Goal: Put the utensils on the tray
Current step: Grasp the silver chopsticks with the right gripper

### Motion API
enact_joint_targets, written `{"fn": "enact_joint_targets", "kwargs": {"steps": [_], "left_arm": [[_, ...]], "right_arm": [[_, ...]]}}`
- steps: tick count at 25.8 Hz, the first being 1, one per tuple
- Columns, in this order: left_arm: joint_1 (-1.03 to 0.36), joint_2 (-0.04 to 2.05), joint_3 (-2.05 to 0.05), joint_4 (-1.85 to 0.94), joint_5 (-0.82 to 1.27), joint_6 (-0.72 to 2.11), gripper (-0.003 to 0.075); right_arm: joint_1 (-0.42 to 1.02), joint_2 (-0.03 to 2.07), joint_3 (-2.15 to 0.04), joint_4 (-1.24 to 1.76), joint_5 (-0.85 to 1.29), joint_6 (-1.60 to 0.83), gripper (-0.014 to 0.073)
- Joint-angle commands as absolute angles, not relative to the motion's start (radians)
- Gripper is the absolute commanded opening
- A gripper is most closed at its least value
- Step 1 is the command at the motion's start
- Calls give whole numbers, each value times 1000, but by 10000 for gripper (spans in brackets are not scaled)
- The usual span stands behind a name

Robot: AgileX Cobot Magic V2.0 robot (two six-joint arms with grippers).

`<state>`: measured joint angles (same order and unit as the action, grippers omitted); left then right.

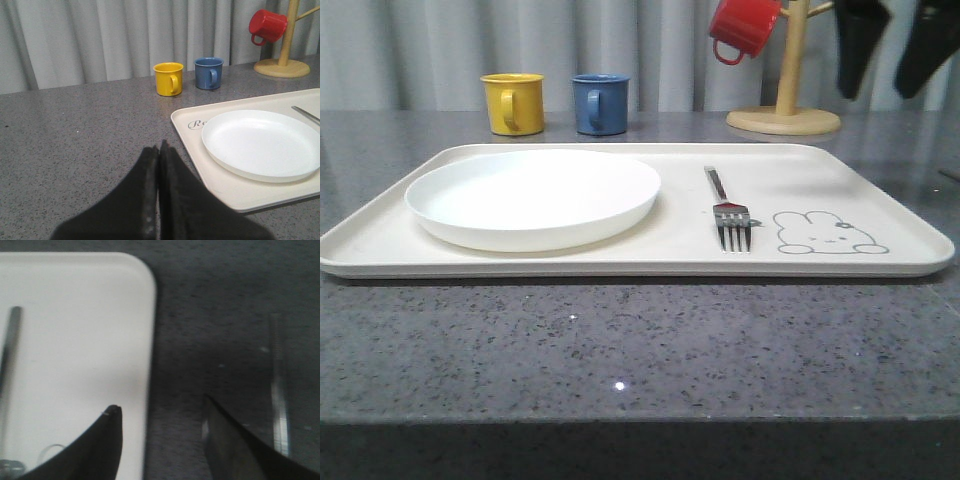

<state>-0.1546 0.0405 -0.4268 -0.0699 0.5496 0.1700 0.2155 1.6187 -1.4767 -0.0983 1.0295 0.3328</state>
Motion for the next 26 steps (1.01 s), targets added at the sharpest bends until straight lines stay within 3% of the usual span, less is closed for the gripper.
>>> {"fn": "enact_joint_targets", "kwargs": {"steps": [1, 7, 16, 26], "left_arm": [[-155, 54, -452, -81, 476, 160, -18], [-155, 54, -452, -81, 476, 160, -18], [-155, 54, -452, -81, 476, 160, -18], [-155, 54, -452, -81, 474, 160, -18]], "right_arm": [[111, 1555, -1484, -110, 1054, 220, 389], [-59, 1582, -1414, -10, 1087, 14, 390], [-71, 1703, -1409, 7, 1090, -22, 389], [-71, 1724, -1409, 17, 1099, -21, 55]]}}
